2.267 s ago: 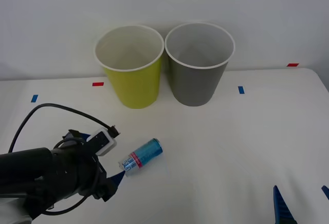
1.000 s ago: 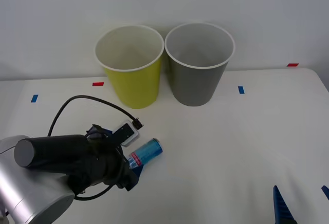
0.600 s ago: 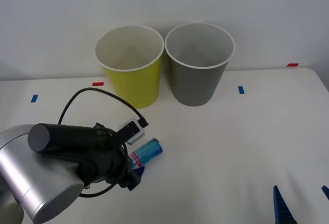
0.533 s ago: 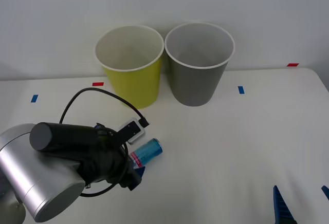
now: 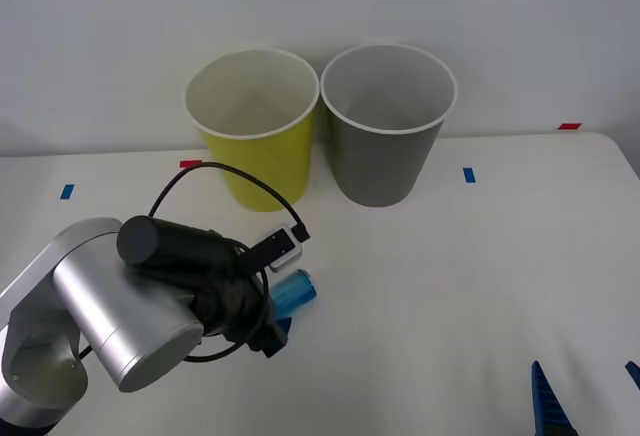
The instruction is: Put cans in the gray bin and PET bottles in the light green bin.
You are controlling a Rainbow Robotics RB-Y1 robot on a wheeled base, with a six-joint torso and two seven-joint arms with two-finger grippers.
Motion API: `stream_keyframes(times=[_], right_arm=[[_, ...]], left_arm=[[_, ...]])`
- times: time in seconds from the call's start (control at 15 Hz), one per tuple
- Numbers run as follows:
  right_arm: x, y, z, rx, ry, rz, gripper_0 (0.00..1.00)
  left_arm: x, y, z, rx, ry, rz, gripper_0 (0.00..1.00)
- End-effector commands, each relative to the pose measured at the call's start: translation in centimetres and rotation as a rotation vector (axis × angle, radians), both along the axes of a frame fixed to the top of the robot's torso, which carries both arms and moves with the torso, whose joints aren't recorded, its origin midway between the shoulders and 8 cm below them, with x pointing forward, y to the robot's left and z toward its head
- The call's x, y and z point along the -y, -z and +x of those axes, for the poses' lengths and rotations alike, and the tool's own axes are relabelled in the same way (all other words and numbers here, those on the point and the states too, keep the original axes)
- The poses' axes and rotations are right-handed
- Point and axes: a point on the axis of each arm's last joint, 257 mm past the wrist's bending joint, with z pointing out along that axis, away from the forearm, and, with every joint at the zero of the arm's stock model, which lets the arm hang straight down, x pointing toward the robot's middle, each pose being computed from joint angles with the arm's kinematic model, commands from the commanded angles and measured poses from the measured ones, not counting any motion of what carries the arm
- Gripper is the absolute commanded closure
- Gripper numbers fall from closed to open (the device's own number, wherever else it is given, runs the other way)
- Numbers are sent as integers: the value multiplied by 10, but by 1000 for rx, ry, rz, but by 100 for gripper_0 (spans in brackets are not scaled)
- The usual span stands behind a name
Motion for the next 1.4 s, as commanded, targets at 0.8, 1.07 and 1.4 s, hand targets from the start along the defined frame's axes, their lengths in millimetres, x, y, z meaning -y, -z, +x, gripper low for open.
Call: stream_keyframes(times=[0.8, 1.07, 1.4], right_arm=[[0, 0, 0, 0, 0, 0, 0], [0, 0, 0, 0, 0, 0, 0], [0, 0, 0, 0, 0, 0, 0]], left_arm=[[28, 28, 18, -97, -30, 10, 0], [29, 37, 19, -141, -45, 38, 0], [32, 48, 22, -197, -76, 57, 0]])
